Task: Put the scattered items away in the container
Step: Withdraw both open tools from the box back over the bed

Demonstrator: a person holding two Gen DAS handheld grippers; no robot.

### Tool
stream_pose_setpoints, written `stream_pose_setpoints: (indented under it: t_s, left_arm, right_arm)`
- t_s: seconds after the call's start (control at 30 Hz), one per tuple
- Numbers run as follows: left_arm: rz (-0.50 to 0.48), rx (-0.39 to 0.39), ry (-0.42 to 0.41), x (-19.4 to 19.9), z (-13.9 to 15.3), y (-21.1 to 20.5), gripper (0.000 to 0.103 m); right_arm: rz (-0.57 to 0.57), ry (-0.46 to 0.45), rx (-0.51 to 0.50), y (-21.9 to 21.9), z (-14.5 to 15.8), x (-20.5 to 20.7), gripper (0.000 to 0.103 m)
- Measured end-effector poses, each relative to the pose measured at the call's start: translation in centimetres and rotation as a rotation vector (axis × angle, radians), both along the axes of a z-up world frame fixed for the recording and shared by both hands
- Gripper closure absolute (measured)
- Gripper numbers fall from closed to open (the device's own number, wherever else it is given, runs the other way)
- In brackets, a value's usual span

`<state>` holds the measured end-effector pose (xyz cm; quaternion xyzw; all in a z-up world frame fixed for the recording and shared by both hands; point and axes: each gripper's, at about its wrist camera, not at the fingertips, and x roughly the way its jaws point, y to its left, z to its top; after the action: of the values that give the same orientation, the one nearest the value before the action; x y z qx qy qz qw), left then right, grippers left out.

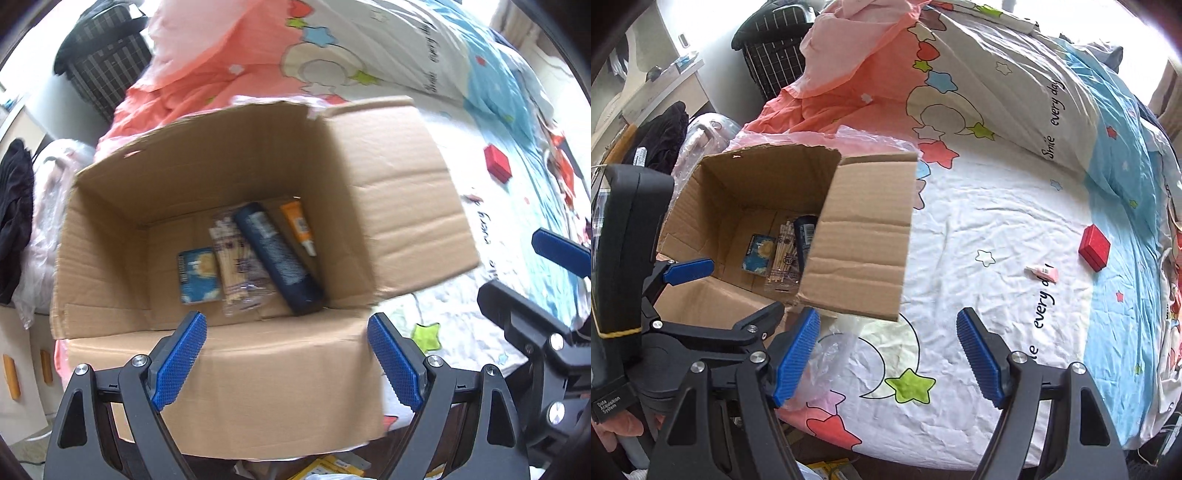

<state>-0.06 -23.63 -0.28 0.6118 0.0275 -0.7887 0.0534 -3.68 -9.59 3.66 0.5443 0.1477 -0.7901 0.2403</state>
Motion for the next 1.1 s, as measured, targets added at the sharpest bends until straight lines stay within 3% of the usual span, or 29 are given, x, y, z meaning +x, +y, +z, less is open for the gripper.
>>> stream_pose_setpoints:
  t_s: [0.43, 1.1]
  left_arm:
    - [-0.115, -0.009, 0.018, -1.5, 0.7, 6.3, 0.012]
    - [-0.196, -0.046, 0.028, -4.6, 2.2, 12.6, 0.012]
  right_arm:
    - [-0.1, 0.009, 0.013, 6.4, -0.1, -0.5, 0.03]
    - [-0.223, -0.007, -0.023, 13.7, -0.3, -2.4, 0.03]
